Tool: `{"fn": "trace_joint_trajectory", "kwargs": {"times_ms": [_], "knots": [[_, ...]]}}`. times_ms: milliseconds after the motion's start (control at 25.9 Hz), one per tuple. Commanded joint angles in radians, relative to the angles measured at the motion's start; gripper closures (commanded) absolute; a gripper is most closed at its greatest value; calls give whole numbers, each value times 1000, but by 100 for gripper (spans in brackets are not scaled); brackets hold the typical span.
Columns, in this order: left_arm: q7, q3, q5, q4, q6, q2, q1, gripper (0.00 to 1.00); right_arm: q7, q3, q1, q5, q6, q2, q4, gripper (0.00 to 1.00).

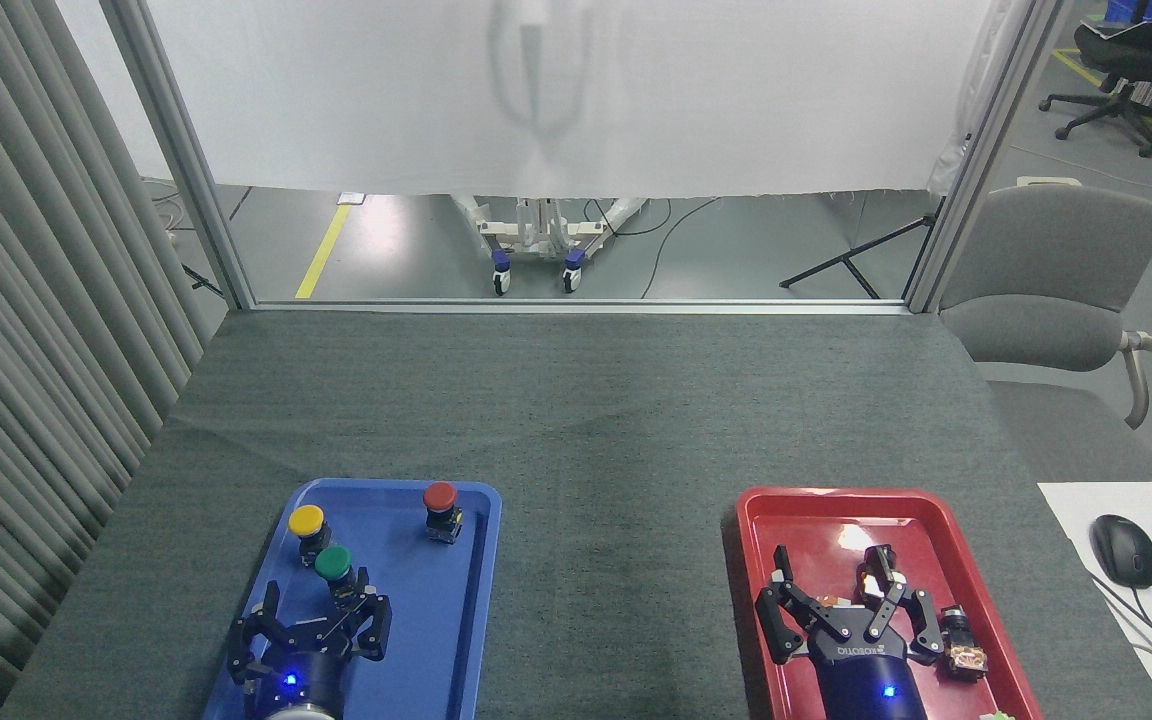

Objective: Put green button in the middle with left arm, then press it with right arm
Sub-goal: 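Close the left gripper around the green button and lift it, then carry the green button to the table middle and release it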

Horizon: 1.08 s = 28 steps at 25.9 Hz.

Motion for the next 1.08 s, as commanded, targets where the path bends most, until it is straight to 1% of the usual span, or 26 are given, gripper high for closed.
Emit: {"fn": "trace_joint_trajectory", "kwargs": {"times_ms": [0, 116, 309, 425, 503, 580, 619, 696, 773, 890, 967, 1044], "knots": [[3, -4, 5, 18, 1, -1, -6, 1, -1, 0, 16, 1, -1, -7, -6, 0], [-2, -4, 6, 28, -7, -1, -20, 2, 4, -2, 16, 1, 2, -7, -6, 0], [0, -10, 11, 88, -48, -1, -61, 20, 6, 1, 19, 3, 4, -8, -6, 0], [3, -12, 11, 110, -58, -1, -74, 36, 4, 0, 36, 5, -1, -8, -9, 0], [-3, -22, 11, 111, -78, -1, -75, 52, 1, 0, 39, 3, -4, -11, -14, 0], [-5, -32, 11, 111, -99, -1, -75, 74, -1, -2, 39, 3, -4, -13, -14, 0], [-5, -32, 11, 111, -105, -1, -74, 81, -1, -2, 39, 3, -4, -16, -14, 0], [-5, -32, 6, 110, -110, 3, -71, 91, 1, 0, 39, 3, -4, -17, -14, 0], [-5, -33, 8, 101, -124, 16, -66, 99, 1, 0, 39, 3, -4, -17, -14, 0], [-7, -42, 11, 70, -200, 36, -49, 100, 6, -2, 36, 1, -2, -17, -14, 0], [3, -45, 12, 4, -271, 45, -26, 100, 7, 1, 37, 1, -4, -16, -14, 0], [6, -65, 12, -94, -392, 52, -3, 100, 7, 6, 37, 1, -4, -14, -14, 0]]}}
